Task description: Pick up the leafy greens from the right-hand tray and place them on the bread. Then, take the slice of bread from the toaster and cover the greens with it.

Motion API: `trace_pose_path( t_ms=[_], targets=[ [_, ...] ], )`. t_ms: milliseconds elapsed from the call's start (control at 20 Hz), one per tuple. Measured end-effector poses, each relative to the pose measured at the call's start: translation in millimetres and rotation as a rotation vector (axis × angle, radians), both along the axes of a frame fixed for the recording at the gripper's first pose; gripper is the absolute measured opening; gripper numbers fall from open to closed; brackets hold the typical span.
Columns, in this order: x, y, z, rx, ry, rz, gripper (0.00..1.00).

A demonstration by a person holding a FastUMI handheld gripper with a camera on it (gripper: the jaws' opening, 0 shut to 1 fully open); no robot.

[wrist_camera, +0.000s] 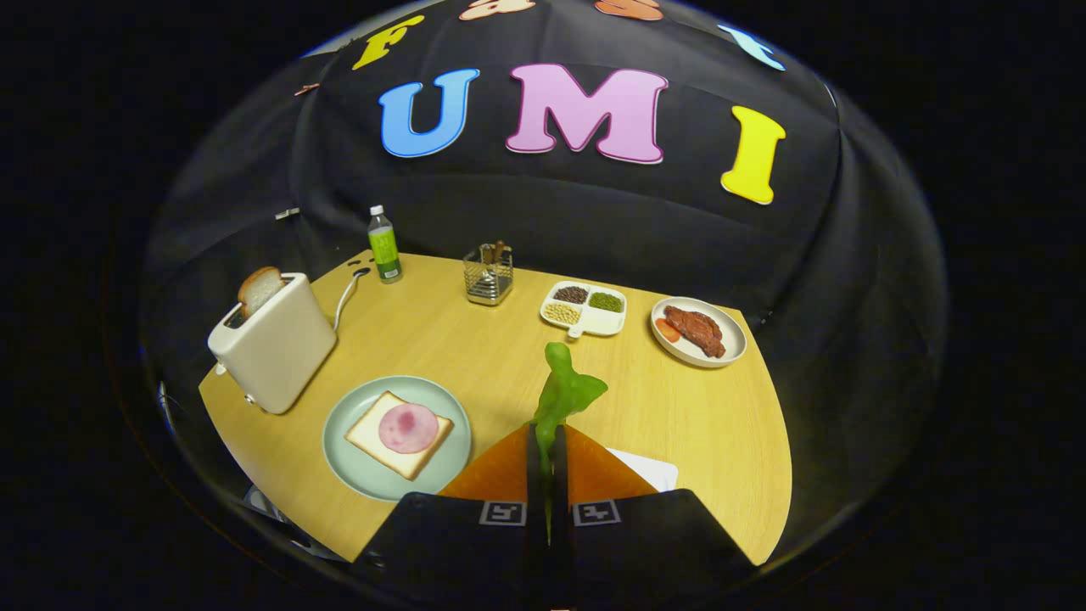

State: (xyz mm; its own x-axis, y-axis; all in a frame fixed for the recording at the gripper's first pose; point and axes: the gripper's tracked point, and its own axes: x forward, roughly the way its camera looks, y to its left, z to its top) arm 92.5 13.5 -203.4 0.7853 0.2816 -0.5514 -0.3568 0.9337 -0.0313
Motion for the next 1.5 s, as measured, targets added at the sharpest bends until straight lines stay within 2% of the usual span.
trace_pose_path(
  t_ms=[250, 500, 800, 1200, 1250, 1400, 1450, 1500],
  targets=[
    [-9.8, 67.8, 5.4, 0.022, -0.022, 0.093, 0.05],
    [-18.0, 123.8, -23.2, 0.030, 0.014, 0.151, 0.05],
    [-14.0, 168.7, -54.2, -0.021, 0.011, 0.224, 0.05],
    [-2.9, 181.3, -91.3, -0.042, 0.094, 0.146, 0.16],
    [-7.1, 184.3, -95.7, -0.045, 0.111, 0.153, 0.27],
    [-15.4, 185.7, -107.4, -0.073, 0.136, 0.169, 0.37],
    [-18.8, 186.2, -110.5, -0.077, 0.149, 0.168, 0.53],
    [-21.2, 186.9, -113.4, -0.077, 0.160, 0.164, 0.57]
  ],
)
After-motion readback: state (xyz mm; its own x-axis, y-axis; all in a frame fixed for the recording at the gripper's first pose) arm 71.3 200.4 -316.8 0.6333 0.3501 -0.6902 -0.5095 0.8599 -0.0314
